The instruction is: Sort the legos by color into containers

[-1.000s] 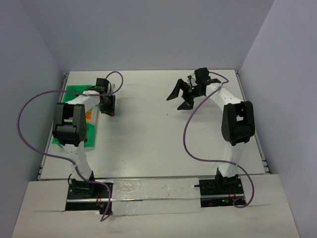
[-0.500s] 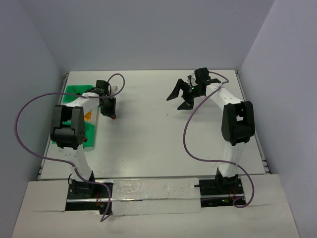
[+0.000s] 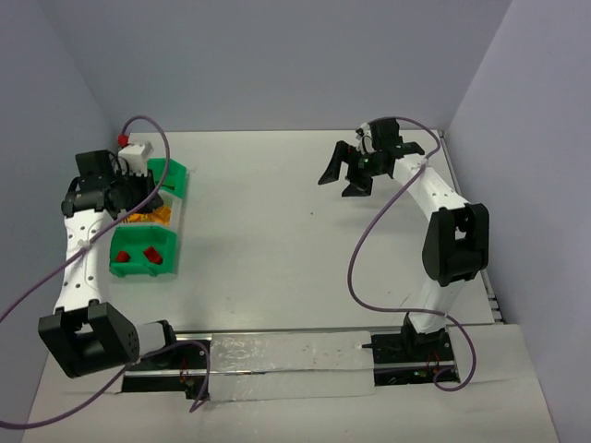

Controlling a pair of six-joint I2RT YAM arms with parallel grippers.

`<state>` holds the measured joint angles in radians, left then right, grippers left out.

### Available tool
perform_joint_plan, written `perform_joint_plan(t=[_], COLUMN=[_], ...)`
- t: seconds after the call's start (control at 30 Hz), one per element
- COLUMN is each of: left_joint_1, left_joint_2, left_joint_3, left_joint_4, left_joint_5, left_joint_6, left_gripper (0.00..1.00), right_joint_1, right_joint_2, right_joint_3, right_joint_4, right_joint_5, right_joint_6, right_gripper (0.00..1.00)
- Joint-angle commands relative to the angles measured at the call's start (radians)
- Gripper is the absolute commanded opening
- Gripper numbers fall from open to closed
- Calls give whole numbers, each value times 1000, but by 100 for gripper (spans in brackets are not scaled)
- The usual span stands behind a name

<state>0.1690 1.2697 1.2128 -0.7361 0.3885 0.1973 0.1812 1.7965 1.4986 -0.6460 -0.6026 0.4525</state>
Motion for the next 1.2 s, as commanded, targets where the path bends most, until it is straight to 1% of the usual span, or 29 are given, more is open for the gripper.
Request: perform_joint_plan(t=[0.0, 0.13, 0.2, 0.3, 0.37, 0.47, 0.53, 0.63, 0.73, 0.8, 0.87, 0.9, 0.93, 0.97, 1.0, 1.03, 1.1, 1.17], left_joint_1=[147, 266, 302, 317, 318, 319, 323, 325, 325, 325, 326, 326, 326, 326, 322, 318, 303, 253], left_joint_2=[-7, 3, 19, 33, 39, 54, 70, 80, 83, 83, 77, 71, 62, 56, 46, 33, 10, -23], left_joint_3=[-62, -103, -117, -140, -166, -185, -196, -210, -212, -210, -197, -179, -165, -149, -126, -93, -38, 0], left_joint_4=[-162, -169, -162, -143, -113, -84, -64, -25, -6, 5, 8, 2, -3, -9, -18, -28, -18, 30], left_joint_5=[80, 93, 106, 104, 82, 52, 42, 21, 11, 5, 14, 29, 41, 57, 77, 106, 138, 111], left_joint_6=[149, 208, 220, 223, 224, 224, 223, 209, 202, 202, 204, 206, 208, 208, 208, 201, 162, 98], left_gripper=[0, 0, 2, 5, 10, 14, 22, 41, 56, 61, 69, 77, 90, 94, 98, 99, 99, 99], right_joint_1=[14, 24, 28, 31, 31, 31, 32, 31, 31, 32, 31, 31, 32, 32, 32, 32, 32, 31], right_joint_2=[-72, -123, -141, -162, -177, -194, -208, -221, -227, -233, -248, -260, -273, -288, -310, -341, -404, -472], right_joint_3=[17, 8, 1, -15, -27, -57, -72, -90, -94, -97, -106, -113, -120, -139, -152, -172, -200, -229], right_joint_4=[-61, -80, -86, -87, -82, -65, -47, -37, -38, -35, -29, -24, -18, -6, 14, 22, 50, 67], right_joint_5=[91, 167, 205, 242, 269, 295, 317, 340, 358, 367, 382, 388, 396, 405, 417, 436, 473, 513], right_joint_6=[-100, -153, -176, -195, -204, -213, -225, -239, -256, -265, -275, -281, -282, -285, -292, -294, -308, -331], right_gripper=[100, 100, 100, 100, 100, 100, 100, 100, 100, 100, 100, 100, 100, 100, 100, 100, 100, 100])
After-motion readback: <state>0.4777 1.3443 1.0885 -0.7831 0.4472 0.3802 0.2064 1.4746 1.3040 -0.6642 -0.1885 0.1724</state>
